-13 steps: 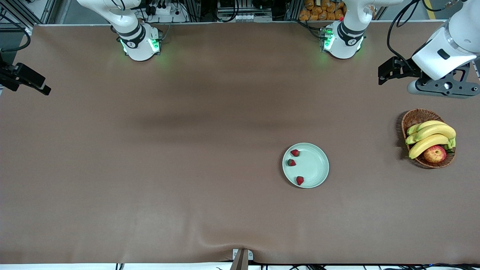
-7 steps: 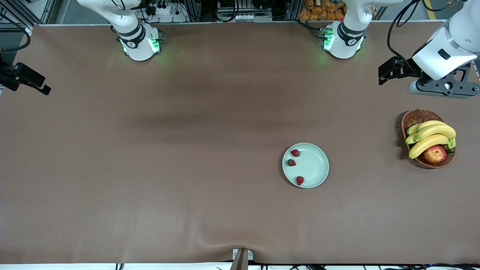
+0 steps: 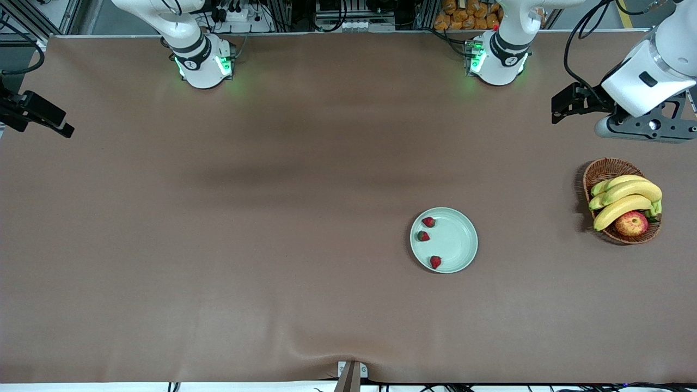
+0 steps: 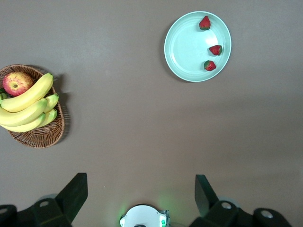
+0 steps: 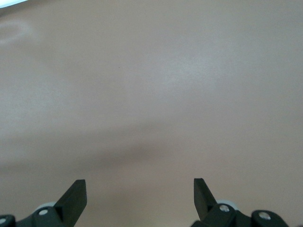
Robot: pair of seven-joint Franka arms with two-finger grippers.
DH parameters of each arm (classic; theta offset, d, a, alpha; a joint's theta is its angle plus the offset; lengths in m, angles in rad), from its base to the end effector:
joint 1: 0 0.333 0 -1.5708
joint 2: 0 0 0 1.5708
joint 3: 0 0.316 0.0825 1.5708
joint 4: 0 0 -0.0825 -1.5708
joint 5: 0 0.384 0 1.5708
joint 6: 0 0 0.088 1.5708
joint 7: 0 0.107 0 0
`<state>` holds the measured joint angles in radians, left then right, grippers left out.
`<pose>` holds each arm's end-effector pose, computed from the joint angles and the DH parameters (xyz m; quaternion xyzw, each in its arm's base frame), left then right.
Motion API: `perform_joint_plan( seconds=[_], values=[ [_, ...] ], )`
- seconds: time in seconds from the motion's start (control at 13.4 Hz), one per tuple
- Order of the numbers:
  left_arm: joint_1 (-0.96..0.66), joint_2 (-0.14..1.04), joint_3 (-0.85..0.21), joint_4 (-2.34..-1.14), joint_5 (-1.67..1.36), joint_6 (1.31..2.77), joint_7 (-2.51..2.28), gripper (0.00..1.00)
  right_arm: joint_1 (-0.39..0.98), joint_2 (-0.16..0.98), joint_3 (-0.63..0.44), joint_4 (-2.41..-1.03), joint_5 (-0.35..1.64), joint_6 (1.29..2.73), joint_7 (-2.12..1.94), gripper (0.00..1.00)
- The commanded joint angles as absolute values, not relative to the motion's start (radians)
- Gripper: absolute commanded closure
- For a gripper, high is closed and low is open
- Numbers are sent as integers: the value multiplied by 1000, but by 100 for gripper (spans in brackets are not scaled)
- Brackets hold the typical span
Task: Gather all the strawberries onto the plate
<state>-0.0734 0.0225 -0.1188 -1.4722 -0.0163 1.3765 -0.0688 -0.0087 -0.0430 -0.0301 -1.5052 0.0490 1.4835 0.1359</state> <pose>0.5307 -0.1045 0.6420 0.9962 -0.0627 -0.0597 0.0016 0.5317 -0.0155 0.6709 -0.9960 0.0848 -0.0094 0.0255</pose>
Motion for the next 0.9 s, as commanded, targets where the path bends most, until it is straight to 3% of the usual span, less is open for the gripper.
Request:
perform_joint_plan(
  seconds=[0.0,0.82],
  values=[
    [-51,-3,-135,-1489,-21,1382,-74,0,2,-38,-35,-1486,34,1470,141,0],
    [-26,3,-169,-1489,-17,1384,-74,0,2,-38,-35,-1486,34,1470,137,0]
  ],
)
